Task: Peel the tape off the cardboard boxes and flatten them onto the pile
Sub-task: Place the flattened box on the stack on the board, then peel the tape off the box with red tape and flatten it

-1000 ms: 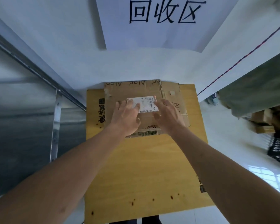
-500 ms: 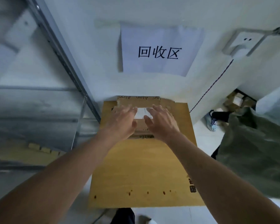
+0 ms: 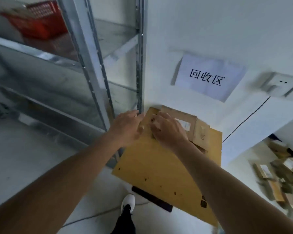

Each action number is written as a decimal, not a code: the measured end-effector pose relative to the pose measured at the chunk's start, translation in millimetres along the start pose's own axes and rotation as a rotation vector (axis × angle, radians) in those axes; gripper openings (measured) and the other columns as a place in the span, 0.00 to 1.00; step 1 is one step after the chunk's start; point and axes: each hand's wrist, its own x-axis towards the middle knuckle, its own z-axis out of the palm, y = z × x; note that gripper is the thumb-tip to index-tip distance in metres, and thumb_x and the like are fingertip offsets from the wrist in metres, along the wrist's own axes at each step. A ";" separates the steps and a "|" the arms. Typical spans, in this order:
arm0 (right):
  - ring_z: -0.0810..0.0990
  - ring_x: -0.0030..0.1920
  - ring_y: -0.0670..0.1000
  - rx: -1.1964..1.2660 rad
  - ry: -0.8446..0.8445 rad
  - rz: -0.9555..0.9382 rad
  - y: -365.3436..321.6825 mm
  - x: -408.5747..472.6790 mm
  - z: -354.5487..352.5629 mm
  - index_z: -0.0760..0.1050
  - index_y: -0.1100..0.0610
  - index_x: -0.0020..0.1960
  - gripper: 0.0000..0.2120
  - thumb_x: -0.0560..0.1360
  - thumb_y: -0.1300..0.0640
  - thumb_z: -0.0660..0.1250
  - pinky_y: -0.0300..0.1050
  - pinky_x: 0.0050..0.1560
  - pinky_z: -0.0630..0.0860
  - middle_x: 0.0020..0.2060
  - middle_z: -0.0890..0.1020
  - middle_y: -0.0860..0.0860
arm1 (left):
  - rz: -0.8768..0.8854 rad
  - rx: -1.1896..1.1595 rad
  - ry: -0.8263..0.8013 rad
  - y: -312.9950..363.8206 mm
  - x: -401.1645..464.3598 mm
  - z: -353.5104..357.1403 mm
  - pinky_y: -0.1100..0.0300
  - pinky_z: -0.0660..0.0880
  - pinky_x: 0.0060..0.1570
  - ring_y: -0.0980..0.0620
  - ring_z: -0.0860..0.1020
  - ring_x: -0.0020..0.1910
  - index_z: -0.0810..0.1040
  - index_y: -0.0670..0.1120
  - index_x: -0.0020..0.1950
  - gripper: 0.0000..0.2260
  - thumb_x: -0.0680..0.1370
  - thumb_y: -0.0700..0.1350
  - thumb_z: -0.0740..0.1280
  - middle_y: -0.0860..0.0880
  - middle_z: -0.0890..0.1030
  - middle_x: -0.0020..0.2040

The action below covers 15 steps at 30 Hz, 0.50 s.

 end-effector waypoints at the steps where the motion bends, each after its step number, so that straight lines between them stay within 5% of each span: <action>1: 0.75 0.68 0.57 0.006 -0.001 -0.027 -11.3 -3.8 0.3 0.74 0.50 0.70 0.20 0.83 0.43 0.57 0.54 0.64 0.74 0.71 0.75 0.51 | -0.030 0.012 0.005 -5.0 -14.5 -6.8 0.44 0.69 0.70 0.42 0.70 0.74 0.67 0.48 0.78 0.24 0.84 0.54 0.62 0.44 0.70 0.76; 7: 0.68 0.77 0.55 -0.010 -0.015 -0.197 -84.2 -20.3 -0.8 0.66 0.49 0.78 0.26 0.84 0.38 0.54 0.56 0.74 0.68 0.78 0.69 0.52 | -0.191 0.048 0.089 -45.5 -92.7 -51.2 0.43 0.75 0.65 0.43 0.75 0.69 0.70 0.49 0.75 0.21 0.83 0.54 0.61 0.46 0.75 0.71; 15: 0.68 0.77 0.55 -0.022 0.023 -0.438 -217.1 0.5 -15.2 0.65 0.49 0.79 0.27 0.84 0.38 0.55 0.54 0.75 0.66 0.79 0.67 0.52 | -0.335 0.080 0.184 -136.6 -158.7 -113.8 0.41 0.65 0.75 0.43 0.65 0.79 0.63 0.47 0.82 0.29 0.84 0.58 0.60 0.44 0.66 0.81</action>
